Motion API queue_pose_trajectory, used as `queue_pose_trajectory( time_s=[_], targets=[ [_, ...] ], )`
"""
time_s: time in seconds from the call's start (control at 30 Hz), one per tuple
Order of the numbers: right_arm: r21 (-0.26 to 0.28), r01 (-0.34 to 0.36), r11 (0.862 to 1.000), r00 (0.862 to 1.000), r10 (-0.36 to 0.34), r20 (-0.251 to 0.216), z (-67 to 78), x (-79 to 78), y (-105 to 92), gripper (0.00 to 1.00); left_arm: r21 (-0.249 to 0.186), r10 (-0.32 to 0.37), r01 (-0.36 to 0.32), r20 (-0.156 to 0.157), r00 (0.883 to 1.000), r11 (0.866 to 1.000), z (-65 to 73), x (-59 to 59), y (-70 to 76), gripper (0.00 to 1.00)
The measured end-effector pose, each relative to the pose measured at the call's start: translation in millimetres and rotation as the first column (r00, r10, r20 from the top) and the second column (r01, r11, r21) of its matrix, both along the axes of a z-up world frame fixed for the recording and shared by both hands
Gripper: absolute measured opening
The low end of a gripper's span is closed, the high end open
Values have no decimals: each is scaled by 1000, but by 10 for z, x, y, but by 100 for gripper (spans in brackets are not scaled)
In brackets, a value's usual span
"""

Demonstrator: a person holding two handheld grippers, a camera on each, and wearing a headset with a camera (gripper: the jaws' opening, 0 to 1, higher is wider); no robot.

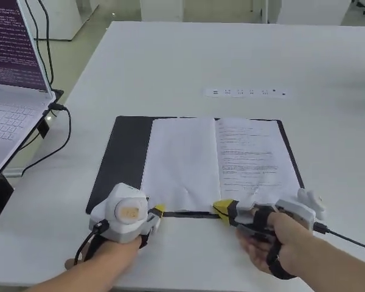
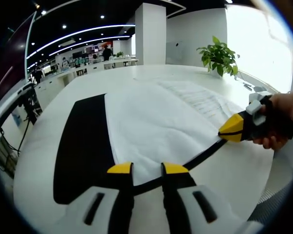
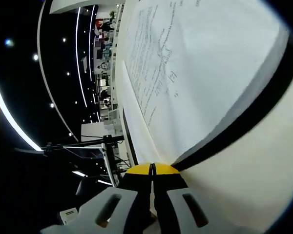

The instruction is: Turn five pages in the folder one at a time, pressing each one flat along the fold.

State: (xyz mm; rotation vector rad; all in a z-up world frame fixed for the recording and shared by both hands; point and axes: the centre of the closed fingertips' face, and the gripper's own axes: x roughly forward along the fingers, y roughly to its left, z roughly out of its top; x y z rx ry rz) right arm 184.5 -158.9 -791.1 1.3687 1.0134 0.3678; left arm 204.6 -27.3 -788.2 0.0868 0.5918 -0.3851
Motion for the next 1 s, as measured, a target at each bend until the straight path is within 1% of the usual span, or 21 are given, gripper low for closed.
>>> queue_pose_trajectory(
  time_s=[0.13, 0.2, 0.3, 0.37, 0.4, 0.43, 0.47, 0.5, 0.53, 0.57, 0.63, 0.67, 0.7, 0.73, 0.77, 0.8, 0.83, 0.87, 0.9, 0.97, 1.0],
  targets=[
    [-1, -1, 1000, 1000, 1, -19, -1, -131, -20, 0, -4, 6, -6, -5, 1000, 1000, -2, 2, 3, 21],
    [8, 3, 1000, 1000, -3, -11, 34, -189, -41, 0, -6, 14, -14, -11, 1000, 1000, -2, 5, 3, 21],
    [26, 22, 999, 1000, -22, 4, 149, -250, -82, 0, -15, 20, -20, -13, 1000, 1000, 1, 7, 4, 21],
    [38, 28, 999, 1000, -29, 12, 226, -273, -120, 0, -35, 23, -24, -18, 1000, 999, 14, 6, -7, 22],
    [42, 38, 998, 999, -39, 20, 278, -281, -156, 0, -69, 32, -34, -34, 999, 997, 20, 4, -25, 24],
    [42, 45, 998, 999, -46, 26, 308, -281, -185, 0, -80, 35, -39, -49, 998, 996, 25, -1, -29, 25],
    [42, 52, 998, 998, -53, 29, 334, -291, -213, 0, -72, 36, -41, -62, 997, 997, 32, -6, -16, 25],
    [38, 67, 997, 997, -68, 27, 368, -300, -257, 0, -72, 44, -51, -90, 995, 996, 34, -26, -4, 24],
    [28, 69, 997, 997, -70, 38, 400, -308, -280, 0, -77, 52, -61, -115, 992, 995, 32, -46, 2, 24],
    [-3, 94, 996, 993, -94, 69, 444, -292, -353, 0, -95, 58, -73, -149, 987, 993, 41, -81, -1, 25],
    [-32, 161, 986, 983, -158, 92, 535, -255, -493, 0, -118, 64, -84, -169, 984, 989, 91, -107, 5, 27],
    [-35, 210, 977, 970, -204, 132, 660, -217, -603, 0, -131, 71, -93, -165, 984, 987, 161, -127, 17, 29],
    [-39, 230, 972, 963, -222, 156, 744, -207, -666, 1, -140, 66, -89, -161, 985, 986, 209, -146, 17, 31],
    [-48, 253, 966, 952, -240, 190, 867, -198, -757, 5, -160, 56, -80, -151, 987, 984, 308, -186, -1, 31],
    [-61, 263, 963, 945, -245, 215, 953, -199, -814, 9, -158, 53, -77, -146, 988, 984, 362, -211, 5, 31],
    [-89, 281, 956, 932, -249, 262, 1076, -196, -910, 13, -153, 45, -65, -132, 990, 986, 418, -228, 10, 33],
    [-99, 288, 952, 927, -252, 278, 1119, -194, -947, 16, -151, 30, -47, -114, 993, 987, 482, -243, 7, 34],
    [-127, 305, 944, 915, -253, 315, 1217, -199, -1039, 17, -145, 17, -30, -91, 996, 989, 576, -269, 7, 36],
    [-150, 308, 939, 910, -245, 336, 1269, -212, -1100, 17, -139, 12, -22, -74, 997, 990, 668, -304, 23, 38],
    [-243, 326, 914, 889, -209, 408, 1379, -244, -1238, 20, -130, 8, -14, -49, 999, 991, 776, -340, 50, 42],
    [-277, 323, 905, 884, -183, 430, 1411, -265, -1271, 21, -127, 7, -12, -37, 999, 992, 823, -356, 68, 44]
  ],
)
